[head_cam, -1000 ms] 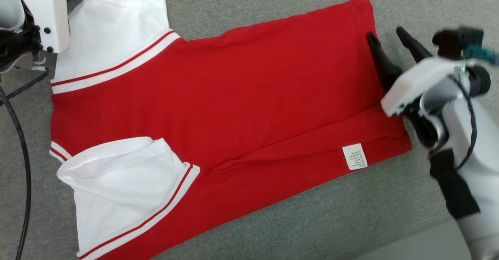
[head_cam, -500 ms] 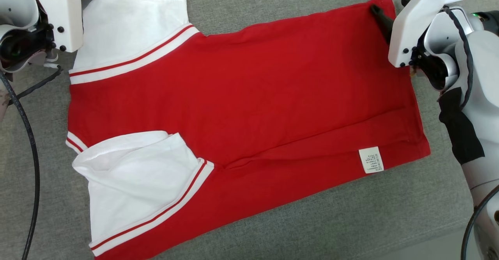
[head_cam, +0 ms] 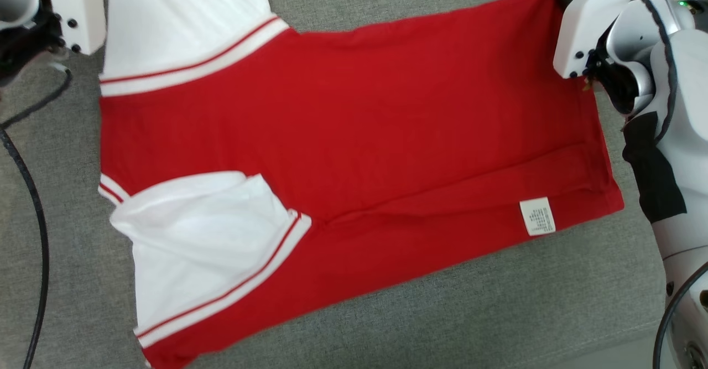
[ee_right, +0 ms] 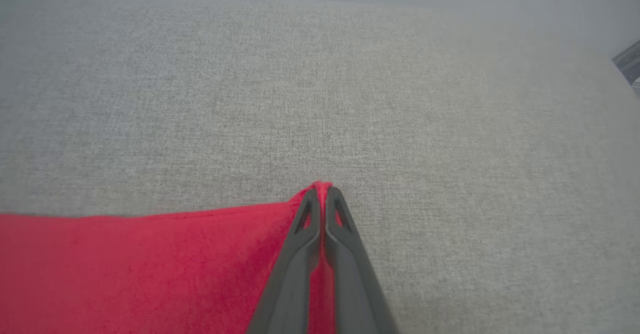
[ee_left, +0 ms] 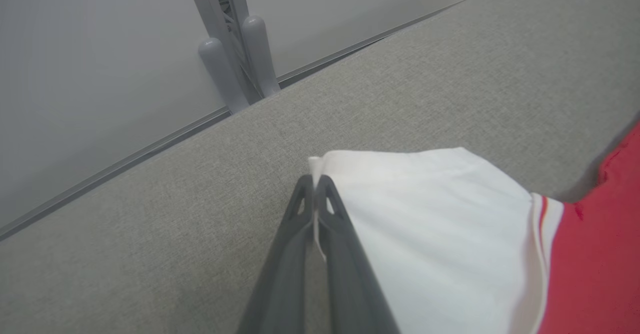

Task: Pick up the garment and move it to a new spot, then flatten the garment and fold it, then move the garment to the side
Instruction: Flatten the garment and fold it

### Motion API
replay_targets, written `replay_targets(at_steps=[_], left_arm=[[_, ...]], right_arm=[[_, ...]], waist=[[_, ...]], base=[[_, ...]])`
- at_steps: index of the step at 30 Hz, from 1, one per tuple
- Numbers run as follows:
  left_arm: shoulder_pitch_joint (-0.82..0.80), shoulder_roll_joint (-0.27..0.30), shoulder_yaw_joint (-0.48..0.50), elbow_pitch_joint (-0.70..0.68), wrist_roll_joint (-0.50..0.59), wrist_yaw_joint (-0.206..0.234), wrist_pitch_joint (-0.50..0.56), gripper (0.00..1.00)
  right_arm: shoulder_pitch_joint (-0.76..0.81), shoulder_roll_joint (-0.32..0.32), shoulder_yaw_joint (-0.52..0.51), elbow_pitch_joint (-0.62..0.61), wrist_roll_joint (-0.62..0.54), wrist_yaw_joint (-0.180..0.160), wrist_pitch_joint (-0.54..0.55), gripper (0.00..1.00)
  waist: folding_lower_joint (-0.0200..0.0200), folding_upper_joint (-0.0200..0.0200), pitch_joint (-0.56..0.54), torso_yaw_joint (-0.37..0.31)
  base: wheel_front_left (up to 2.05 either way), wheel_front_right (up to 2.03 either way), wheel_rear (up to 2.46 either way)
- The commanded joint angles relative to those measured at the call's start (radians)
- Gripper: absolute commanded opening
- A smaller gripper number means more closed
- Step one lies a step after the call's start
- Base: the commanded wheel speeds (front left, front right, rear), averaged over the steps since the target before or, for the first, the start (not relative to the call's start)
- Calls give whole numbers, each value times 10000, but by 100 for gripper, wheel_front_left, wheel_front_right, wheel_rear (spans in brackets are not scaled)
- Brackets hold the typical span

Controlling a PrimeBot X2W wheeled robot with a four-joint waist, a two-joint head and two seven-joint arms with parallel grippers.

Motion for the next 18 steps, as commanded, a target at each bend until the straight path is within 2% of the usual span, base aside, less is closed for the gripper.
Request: replay_targets(at_steps=[1,9,15,18], left_arm=[[-269,78,42,105,167,-37,-337,0],[-860,-300,108,668,495,-270,-2155,0],[-982,-457,121,882,263,-369,-3638,0],[-745,-448,-46,757,39,-372,-3926,0]], right_arm=[[-155,-26,-104,-32,165,-3,-152,0],[-449,-563,-559,-6,1196,-3,-1010,0],[-346,-1226,-238,-149,1950,-3,-1834,0],[-154,-1437,-71,-281,2355,-3,-2110,0]], waist=[[0,0,51,31],[0,0,230,475],[0,0,171,864],[0,0,104,965]], base=[[0,0,0],[0,0,0],[0,0,0],[0,0,0]])
